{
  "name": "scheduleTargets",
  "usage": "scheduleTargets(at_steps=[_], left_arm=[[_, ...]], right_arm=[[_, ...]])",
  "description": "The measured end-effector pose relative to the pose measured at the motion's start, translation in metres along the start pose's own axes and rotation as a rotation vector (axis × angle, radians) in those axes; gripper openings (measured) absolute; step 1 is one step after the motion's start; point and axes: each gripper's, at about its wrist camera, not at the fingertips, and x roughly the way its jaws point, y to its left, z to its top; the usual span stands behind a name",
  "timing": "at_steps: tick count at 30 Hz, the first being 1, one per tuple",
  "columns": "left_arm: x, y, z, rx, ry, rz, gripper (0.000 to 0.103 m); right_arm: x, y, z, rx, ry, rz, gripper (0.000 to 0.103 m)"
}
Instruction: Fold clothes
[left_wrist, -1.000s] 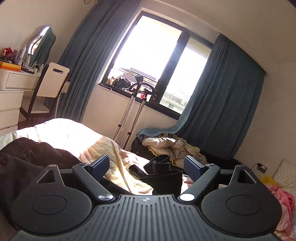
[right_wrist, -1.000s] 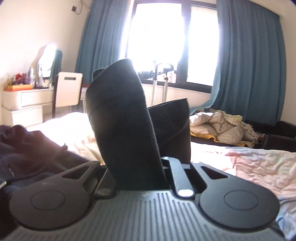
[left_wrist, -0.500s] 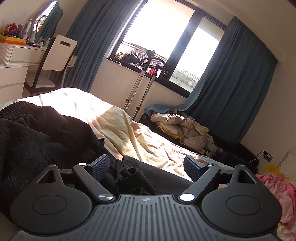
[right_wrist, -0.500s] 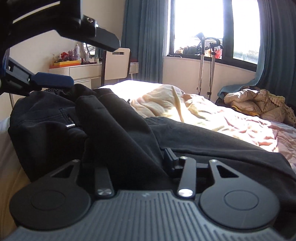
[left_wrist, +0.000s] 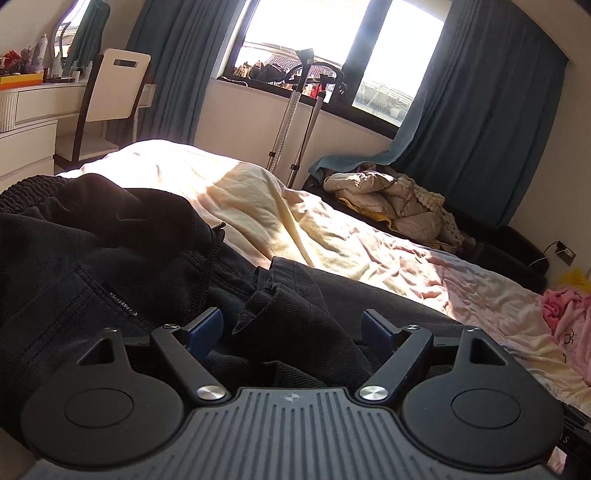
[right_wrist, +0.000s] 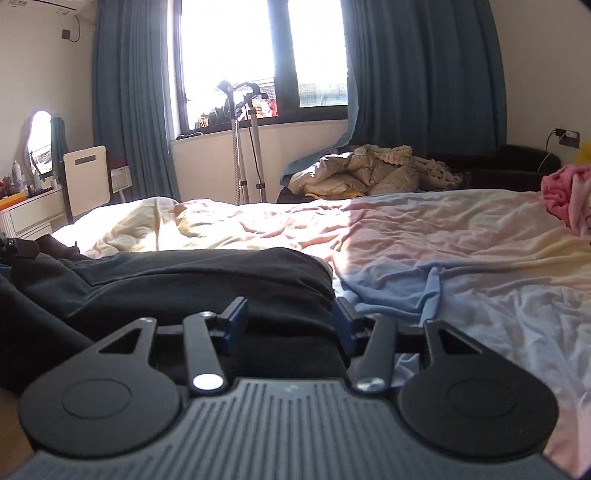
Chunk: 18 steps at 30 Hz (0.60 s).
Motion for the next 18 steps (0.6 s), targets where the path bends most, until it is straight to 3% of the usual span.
scheduleTargets(at_steps=[4, 6, 10, 13, 18], left_arm=[[-0.003, -0.002, -0.001, 0.006, -0.001, 0.018, 0.084], [-0.007, -0.004, -0.001, 0.008, -0.013, 0.019, 0.084], [-0.017, -0.002, 0.003, -0.038, -0.064, -0.048, 0.084], [-0.014, -0.006, 0.002, -0.013, -0.068, -0.068, 0.084], [-0.004, -0.016, 0.000, 0.057, -0.055, -0.086, 0.069]], right_arm=[[0.033, 0.000, -0.027, -0.066, 0.141, -0.019, 0.052], [0.030, 0.002, -0.036, -0.093, 0.129, -0.021, 0.053], [0.026, -0.004, -0.033, -0.052, 0.133, -0.015, 0.057], [0.023, -0.003, -0.033, -0.074, 0.123, -0.028, 0.064], [0.026, 0.002, -0.025, -0.123, 0.075, -0.068, 0.070]])
